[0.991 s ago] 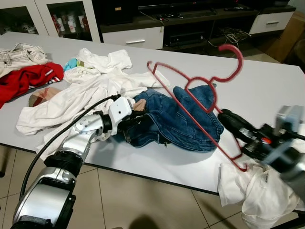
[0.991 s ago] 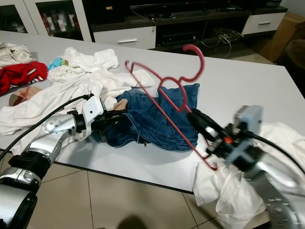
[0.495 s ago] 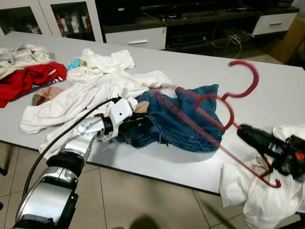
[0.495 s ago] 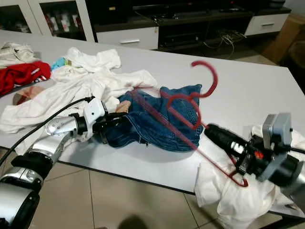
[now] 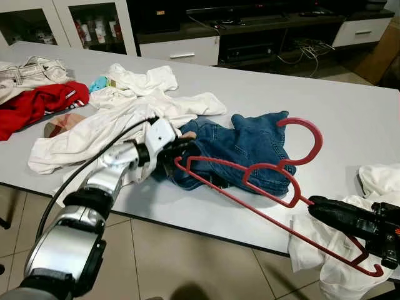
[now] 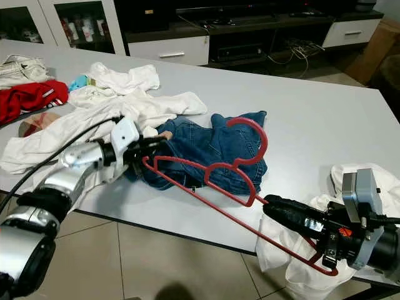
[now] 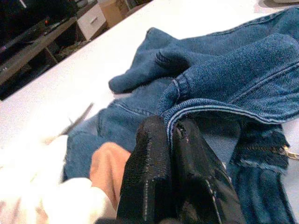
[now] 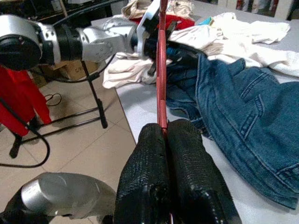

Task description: Hang hanger

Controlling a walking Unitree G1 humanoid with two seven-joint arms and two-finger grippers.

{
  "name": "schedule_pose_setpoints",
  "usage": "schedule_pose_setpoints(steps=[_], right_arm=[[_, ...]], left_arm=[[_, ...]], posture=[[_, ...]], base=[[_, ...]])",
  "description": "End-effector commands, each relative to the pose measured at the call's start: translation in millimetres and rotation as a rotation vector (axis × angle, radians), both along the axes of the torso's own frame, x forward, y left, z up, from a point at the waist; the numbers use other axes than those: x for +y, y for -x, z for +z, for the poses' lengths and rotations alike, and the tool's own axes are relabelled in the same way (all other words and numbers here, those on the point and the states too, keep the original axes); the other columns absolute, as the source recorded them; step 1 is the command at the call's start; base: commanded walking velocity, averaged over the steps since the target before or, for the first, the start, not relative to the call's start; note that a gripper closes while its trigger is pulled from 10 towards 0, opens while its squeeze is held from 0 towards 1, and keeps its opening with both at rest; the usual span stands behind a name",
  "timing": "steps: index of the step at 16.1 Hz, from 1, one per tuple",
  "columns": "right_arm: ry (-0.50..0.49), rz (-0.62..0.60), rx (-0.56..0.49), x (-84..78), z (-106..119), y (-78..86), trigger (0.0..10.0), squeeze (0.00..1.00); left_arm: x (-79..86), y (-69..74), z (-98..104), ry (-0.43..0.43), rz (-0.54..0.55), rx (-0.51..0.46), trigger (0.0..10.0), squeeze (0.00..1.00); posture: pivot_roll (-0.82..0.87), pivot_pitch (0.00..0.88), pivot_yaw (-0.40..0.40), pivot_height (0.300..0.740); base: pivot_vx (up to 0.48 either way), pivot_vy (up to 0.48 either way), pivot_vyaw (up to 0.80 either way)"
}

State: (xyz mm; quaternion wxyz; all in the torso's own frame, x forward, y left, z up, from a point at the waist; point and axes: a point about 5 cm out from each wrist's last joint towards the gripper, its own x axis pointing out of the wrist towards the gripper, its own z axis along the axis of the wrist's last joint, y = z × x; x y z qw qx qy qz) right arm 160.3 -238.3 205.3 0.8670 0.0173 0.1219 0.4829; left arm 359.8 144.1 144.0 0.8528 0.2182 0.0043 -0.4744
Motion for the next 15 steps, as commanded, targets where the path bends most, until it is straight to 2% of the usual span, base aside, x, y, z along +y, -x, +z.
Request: schedule_pose_setpoints(steps=[1,3,5,7,11,13,15], right_arm=[[0.056,0.041,-0.003,3.9,1.3,2.5,10.0,0.0],[0.087,0.031,-0.008,4.2,-1.4,1.1,10.0,0.0],[0.114,-0.045,-0.041,2.5,-3.2,-8.1,10.0,0.0],[0.201,-0.151,-0.078,-6.4,-9.1,-18.1,10.0,0.0],[0.29,-0.301,-0.153,-21.3,-3.8,-32.4,10.0,0.0],[0.34,-0.34,-0.198,-17.2,-4.8,-40.7,10.0,0.0],[0.323,-0.366,-0.226,-10.6,-2.9,-47.6,10.0,0.0]], left_arm=[[-2.9,-5.1,9.4,0.005,0.005,-0.033,0.0,0.0],[-4.9,-7.2,14.3,0.021,0.004,-0.043,0.0,0.0],[-7.6,-8.7,20.6,0.033,-0.014,-0.053,0.0,0.0],[-9.3,-9.8,26.0,0.026,-0.036,-0.067,0.0,0.0],[-16.7,-12.5,39.7,0.023,-0.076,-0.108,0.0,0.0],[-25.5,-14.3,50.0,0.032,-0.101,-0.141,0.0,0.0],[-34.3,-14.8,57.9,0.047,-0.123,-0.167,0.0,0.0]], posture=[[-0.14,0.0,0.029,0.74],[-0.14,0.0,0.029,0.74],[-0.14,0.0,0.028,0.74],[-0.14,0.0,0.031,0.74],[-0.15,0.0,0.038,0.74],[-0.15,0.0,0.039,0.74],[-0.15,0.0,0.039,0.74]], base=[[0.0,0.0,0.0],[0.0,0.0,0.0],[0.0,0.0,0.0],[0.0,0.0,0.0],[0.0,0.0,0.0],[0.0,0.0,0.0],[0.0,0.0,0.0]])
